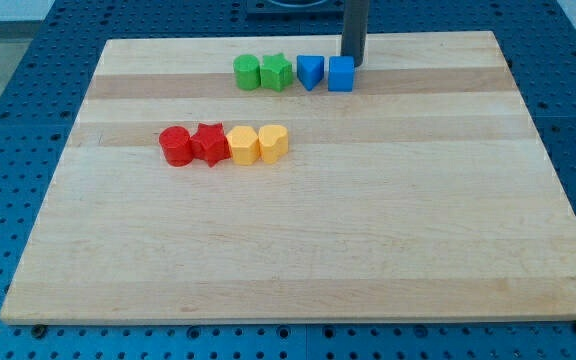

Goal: Push the blue cube towards bottom

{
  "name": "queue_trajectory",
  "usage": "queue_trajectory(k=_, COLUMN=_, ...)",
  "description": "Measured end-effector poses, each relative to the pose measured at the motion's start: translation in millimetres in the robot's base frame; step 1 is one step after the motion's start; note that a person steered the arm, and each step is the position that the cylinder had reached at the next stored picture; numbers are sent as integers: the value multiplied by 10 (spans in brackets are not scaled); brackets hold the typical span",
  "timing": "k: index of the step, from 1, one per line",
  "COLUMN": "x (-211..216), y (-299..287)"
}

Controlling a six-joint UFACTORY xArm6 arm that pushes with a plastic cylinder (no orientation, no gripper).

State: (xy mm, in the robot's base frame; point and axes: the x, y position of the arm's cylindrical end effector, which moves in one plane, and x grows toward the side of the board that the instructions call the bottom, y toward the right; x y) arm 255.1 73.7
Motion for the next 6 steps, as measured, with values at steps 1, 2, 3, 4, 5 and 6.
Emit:
queue_trajectory(k=1, x=88, y=-21)
queue_trajectory(k=2, x=179, y=-38)
queue_trajectory(k=3, x=315, y=-38)
queue_trajectory(k=4, x=435, y=-38)
queue_trajectory(k=5, x=398, y=-38)
queue_trajectory(k=6, x=135, y=-39)
